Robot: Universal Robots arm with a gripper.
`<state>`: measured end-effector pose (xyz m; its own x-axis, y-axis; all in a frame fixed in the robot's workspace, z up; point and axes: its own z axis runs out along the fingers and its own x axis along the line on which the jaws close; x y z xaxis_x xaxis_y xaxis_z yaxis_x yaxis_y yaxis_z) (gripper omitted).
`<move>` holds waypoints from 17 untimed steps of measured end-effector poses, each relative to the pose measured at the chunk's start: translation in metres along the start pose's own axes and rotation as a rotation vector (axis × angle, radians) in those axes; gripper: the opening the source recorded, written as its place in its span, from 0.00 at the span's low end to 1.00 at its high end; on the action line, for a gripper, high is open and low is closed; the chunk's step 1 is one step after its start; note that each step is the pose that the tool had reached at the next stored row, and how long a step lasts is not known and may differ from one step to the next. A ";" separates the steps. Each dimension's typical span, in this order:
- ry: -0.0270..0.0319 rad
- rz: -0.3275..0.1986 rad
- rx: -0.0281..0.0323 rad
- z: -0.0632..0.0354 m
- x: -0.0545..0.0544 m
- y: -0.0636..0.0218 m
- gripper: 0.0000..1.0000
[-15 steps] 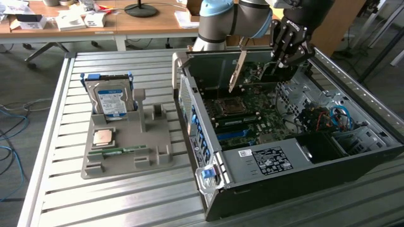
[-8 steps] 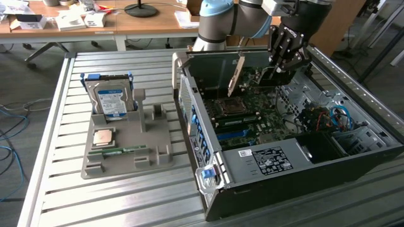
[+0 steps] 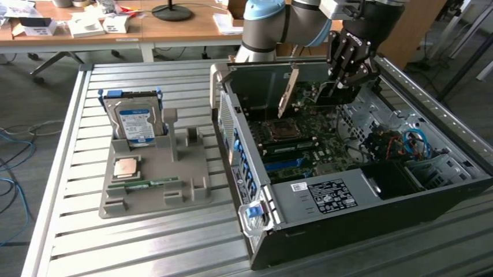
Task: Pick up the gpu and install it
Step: 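Insert the gpu into the slot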
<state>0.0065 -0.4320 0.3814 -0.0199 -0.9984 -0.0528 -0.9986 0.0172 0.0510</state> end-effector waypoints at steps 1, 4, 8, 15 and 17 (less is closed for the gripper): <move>0.0000 0.000 0.0000 0.0000 0.000 0.0002 0.26; -0.0028 0.000 0.0045 0.0001 0.000 0.0021 0.26; -0.0110 -0.001 0.0148 0.0002 0.000 0.0048 0.26; -0.0148 -0.002 0.0197 0.0004 0.001 0.0059 0.26; -0.0150 -0.002 0.0197 0.0006 0.002 0.0059 0.26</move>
<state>0.0005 -0.4339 0.3811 -0.0187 -0.9975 -0.0678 -0.9994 0.0167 0.0312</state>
